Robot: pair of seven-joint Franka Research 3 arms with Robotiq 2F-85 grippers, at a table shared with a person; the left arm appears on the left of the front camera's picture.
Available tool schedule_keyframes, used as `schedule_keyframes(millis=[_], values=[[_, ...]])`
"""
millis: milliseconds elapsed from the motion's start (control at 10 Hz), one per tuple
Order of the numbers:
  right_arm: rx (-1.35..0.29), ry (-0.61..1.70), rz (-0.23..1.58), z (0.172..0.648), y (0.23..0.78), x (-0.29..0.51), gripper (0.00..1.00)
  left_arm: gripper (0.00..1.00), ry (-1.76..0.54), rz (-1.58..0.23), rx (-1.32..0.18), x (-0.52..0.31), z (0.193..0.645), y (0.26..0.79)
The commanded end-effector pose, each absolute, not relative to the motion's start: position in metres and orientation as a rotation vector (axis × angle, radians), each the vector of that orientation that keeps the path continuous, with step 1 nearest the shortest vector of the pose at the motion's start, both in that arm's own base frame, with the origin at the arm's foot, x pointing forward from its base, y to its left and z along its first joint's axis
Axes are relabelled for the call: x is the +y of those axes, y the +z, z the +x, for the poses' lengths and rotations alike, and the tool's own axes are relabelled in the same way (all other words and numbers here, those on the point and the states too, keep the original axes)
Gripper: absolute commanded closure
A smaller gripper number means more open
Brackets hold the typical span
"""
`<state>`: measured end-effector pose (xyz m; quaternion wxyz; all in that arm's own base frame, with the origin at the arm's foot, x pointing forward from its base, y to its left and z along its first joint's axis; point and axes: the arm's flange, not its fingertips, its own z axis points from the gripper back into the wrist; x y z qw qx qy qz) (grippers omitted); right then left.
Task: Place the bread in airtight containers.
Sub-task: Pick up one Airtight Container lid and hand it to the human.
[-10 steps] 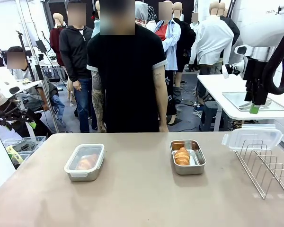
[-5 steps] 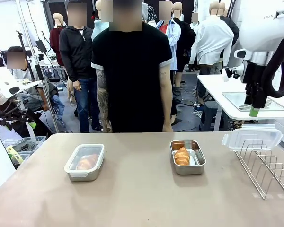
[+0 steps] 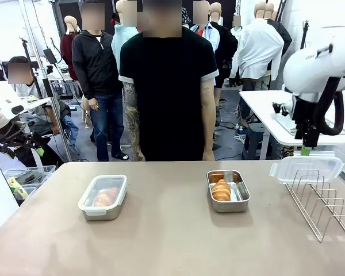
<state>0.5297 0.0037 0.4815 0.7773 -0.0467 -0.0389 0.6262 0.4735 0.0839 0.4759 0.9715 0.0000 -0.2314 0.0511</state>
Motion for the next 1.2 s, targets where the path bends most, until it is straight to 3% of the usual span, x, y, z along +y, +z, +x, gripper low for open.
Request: schedule_keyframes(millis=[0,800,1100], values=[[-0.032,1.382,-0.127,0.555,0.470,-0.004,0.00,0.00,0.109,0.000,-0.468,0.084,0.472,0.476],[0.086,1.444,-0.066,0.602,0.426,-0.006,0.00,0.00,0.109,0.000,-0.468,0.084,0.472,0.476],[0.078,1.467,-0.044,0.604,0.427,-0.007,0.55,0.00,0.109,0.000,-0.468,0.084,0.472,0.476]])
